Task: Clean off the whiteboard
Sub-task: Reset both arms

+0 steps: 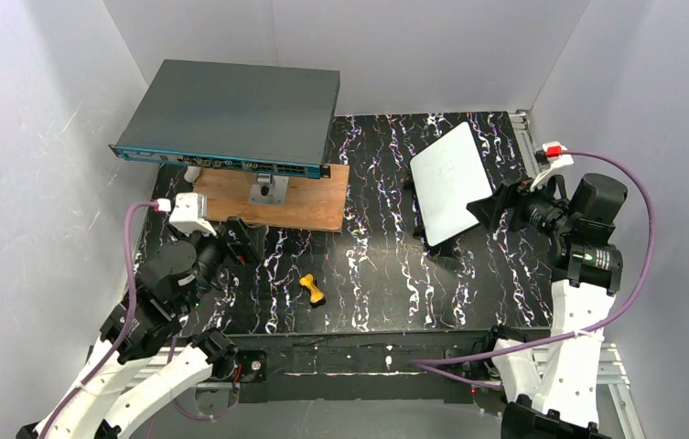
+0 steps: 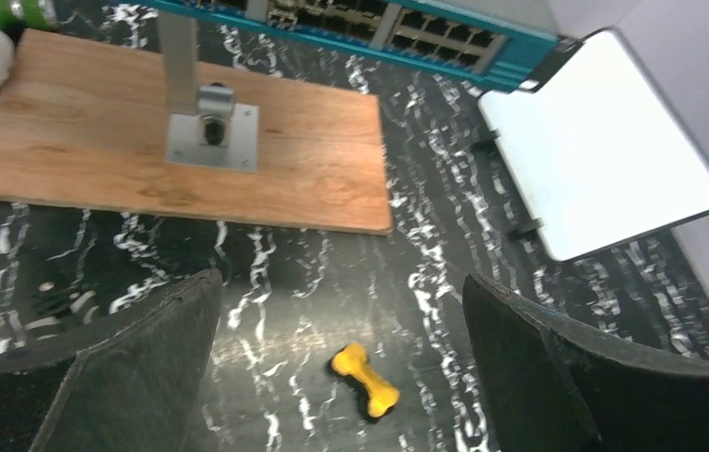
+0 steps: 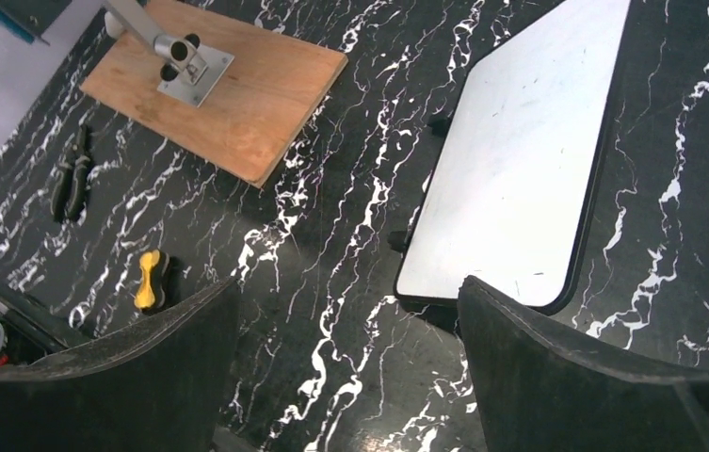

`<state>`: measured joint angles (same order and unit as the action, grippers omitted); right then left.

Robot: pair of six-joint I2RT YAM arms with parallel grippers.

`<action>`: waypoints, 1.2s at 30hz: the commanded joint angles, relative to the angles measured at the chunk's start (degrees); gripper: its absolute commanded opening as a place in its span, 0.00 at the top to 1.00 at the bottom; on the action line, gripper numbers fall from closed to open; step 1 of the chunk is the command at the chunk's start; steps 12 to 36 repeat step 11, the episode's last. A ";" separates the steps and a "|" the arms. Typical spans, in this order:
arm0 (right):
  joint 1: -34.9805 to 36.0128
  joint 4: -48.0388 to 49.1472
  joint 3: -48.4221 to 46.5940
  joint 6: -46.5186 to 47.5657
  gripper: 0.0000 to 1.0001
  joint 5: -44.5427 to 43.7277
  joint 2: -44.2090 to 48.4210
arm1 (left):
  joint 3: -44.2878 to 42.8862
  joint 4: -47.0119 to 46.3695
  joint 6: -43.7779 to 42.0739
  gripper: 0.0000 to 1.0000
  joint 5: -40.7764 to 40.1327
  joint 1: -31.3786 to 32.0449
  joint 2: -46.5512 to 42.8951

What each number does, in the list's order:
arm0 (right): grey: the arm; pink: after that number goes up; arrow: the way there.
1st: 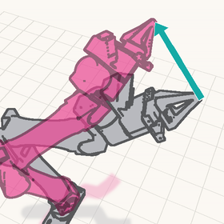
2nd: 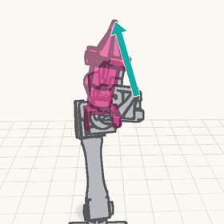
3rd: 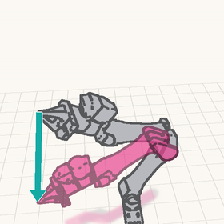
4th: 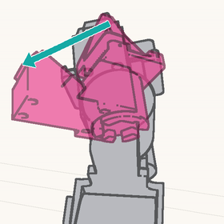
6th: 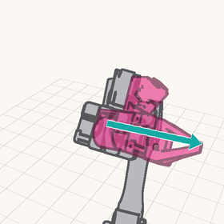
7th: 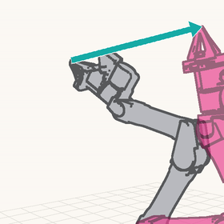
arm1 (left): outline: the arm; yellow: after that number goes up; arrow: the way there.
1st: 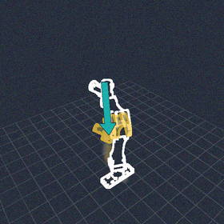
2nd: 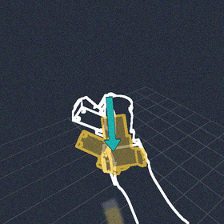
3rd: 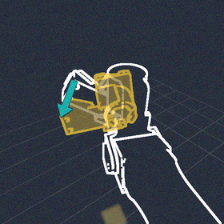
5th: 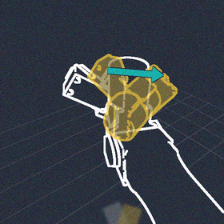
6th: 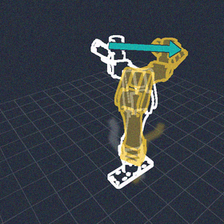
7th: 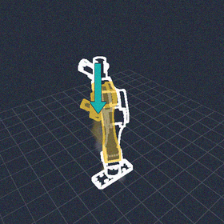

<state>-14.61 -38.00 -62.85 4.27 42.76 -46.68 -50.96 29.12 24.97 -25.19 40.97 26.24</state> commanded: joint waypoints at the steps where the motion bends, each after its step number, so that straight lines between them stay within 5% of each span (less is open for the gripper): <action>1: -0.51 3.79 0.70 -11.12 0.11 -3.92 2.26 | -4.59 12.69 -4.75 0.02 -4.15 -0.19 3.68; 36: -1.45 6.02 3.19 -12.90 0.10 -6.18 3.72 | -1.31 11.72 -3.64 0.02 -1.80 -0.20 -0.28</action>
